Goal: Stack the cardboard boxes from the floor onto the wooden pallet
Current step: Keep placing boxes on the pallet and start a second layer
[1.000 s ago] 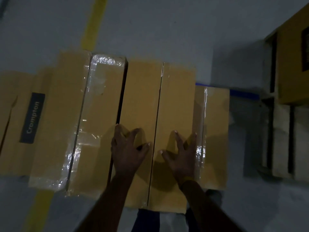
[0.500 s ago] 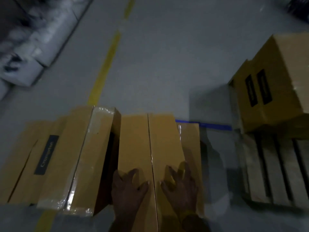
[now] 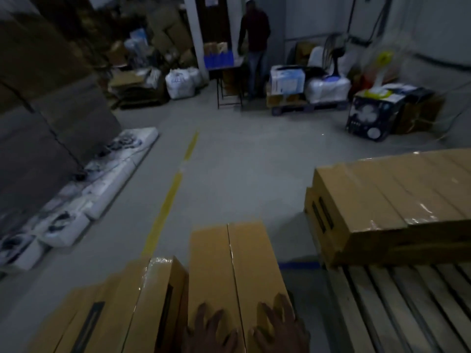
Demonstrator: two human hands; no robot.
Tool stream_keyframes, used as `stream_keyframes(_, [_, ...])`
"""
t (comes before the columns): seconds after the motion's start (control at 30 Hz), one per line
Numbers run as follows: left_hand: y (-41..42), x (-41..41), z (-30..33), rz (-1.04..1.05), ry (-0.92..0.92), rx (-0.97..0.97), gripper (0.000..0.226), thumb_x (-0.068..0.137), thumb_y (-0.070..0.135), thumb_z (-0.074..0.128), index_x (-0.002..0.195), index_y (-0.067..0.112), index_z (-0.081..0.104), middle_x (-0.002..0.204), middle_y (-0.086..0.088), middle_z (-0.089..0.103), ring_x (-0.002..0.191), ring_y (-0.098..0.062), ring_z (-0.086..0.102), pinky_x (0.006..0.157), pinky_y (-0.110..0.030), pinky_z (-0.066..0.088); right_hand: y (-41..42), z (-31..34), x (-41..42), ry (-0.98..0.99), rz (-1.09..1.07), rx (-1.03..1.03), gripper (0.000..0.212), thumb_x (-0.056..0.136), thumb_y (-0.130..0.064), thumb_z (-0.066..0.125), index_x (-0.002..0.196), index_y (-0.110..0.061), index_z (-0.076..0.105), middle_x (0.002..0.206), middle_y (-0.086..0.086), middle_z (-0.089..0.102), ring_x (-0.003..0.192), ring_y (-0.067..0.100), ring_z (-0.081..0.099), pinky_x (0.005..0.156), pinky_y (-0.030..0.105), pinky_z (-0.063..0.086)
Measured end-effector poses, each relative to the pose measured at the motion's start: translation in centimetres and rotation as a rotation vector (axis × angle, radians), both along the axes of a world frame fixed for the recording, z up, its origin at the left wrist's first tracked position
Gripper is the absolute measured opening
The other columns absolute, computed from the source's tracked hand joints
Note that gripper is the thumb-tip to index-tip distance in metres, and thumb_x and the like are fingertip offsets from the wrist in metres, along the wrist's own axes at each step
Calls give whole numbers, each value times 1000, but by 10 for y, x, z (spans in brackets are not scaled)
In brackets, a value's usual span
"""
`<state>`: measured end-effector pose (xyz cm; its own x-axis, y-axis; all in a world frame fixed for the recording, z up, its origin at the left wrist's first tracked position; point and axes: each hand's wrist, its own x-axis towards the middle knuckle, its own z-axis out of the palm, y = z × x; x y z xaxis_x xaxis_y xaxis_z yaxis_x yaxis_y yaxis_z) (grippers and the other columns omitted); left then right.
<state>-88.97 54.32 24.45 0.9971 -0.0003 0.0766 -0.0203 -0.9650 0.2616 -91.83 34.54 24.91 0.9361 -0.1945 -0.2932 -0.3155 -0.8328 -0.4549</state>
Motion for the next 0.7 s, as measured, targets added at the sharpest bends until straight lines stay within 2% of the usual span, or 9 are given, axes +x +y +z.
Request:
stream_keyframes(0.07, [-12,-26,42,21,81,-20,60,74,81,47,126,52,56,153,7,39,134,-15,48,103,-50,46,-4,39,-24,29,-5,-78,80,69,-86,27,144,-58,32,164,-9,6,141,28,37,108,51,39])
stream_keyframes(0.1, [-15,-41,58,5,113,-11,62,77,79,49,131,49,54,157,6,34,137,-14,45,106,-45,43,-7,48,-41,31,-22,-85,86,66,-85,21,146,-56,29,165,-8,3,145,25,30,113,49,33])
stream_keyframes(0.13, [-18,-53,68,-27,90,-29,61,78,75,51,130,43,59,154,3,39,135,-18,48,103,-45,46,-8,59,-55,1,-41,-71,88,64,-84,19,146,-54,30,166,-7,4,145,26,29,114,49,31])
stream_keyframes(0.2, [-20,-80,80,-53,-5,-90,61,75,72,54,122,35,66,145,-1,47,128,-28,53,97,-52,49,-9,73,-84,-61,-83,-64,83,68,-82,25,145,-52,35,165,-4,10,141,31,34,112,50,33])
stream_keyframes(0.3, [-22,-119,89,-30,95,-178,66,77,77,52,133,42,55,157,3,26,141,-29,35,112,-54,33,-12,94,-121,-125,-67,-81,73,78,-78,43,145,-49,38,164,-3,12,137,34,38,110,47,35])
stream_keyframes(0.4, [-32,-151,99,-52,54,-210,65,78,77,53,133,41,56,157,3,27,139,-29,37,113,-55,30,-23,114,-156,-171,-91,-128,69,83,-70,55,146,-47,40,164,-4,12,137,35,36,111,46,33])
stream_keyframes(0.5, [-60,-179,116,-84,67,-217,70,74,82,49,131,43,57,156,4,29,137,-35,39,109,-55,35,-47,132,-193,-160,-140,-147,68,84,-69,56,146,-46,41,164,-4,13,138,34,35,110,44,31])
stream_keyframes(0.7, [-152,-230,154,-180,70,-228,64,80,72,59,133,38,58,154,2,30,131,-40,38,102,-50,38,-130,157,-256,-210,-234,-146,66,84,-68,57,144,-45,43,163,-3,16,139,31,33,112,46,31])
